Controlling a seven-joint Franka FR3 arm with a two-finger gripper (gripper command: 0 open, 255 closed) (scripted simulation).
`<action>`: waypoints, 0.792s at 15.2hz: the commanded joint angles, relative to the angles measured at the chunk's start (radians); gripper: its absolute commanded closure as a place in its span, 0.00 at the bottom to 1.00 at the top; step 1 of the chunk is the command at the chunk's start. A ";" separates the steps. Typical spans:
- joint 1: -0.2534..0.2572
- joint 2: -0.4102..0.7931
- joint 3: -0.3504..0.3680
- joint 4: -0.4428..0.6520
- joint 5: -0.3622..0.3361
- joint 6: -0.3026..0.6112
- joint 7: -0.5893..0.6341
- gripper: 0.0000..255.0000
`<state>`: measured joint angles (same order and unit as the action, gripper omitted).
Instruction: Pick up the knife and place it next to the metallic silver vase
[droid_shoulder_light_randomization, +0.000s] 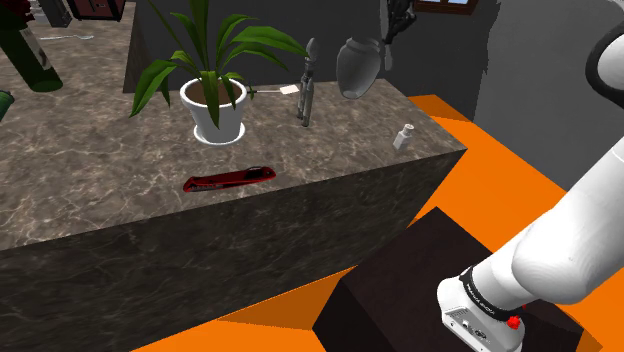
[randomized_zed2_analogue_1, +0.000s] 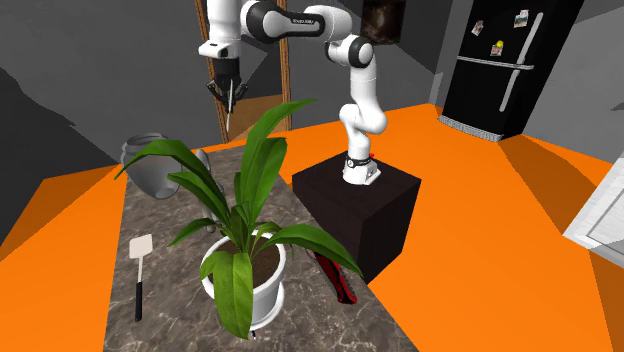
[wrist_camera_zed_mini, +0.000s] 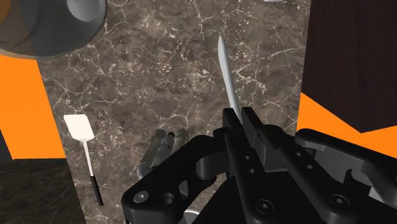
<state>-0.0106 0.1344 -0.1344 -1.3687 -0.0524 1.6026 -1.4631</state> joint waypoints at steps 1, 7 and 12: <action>-0.028 0.027 -0.019 0.032 0.011 -0.002 -0.047 1.00; -0.052 0.032 -0.034 -0.018 0.019 0.055 -0.084 1.00; -0.050 0.013 -0.033 -0.112 0.015 0.129 -0.079 1.00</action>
<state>-0.0611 0.1519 -0.1682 -1.4598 -0.0367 1.7154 -1.5433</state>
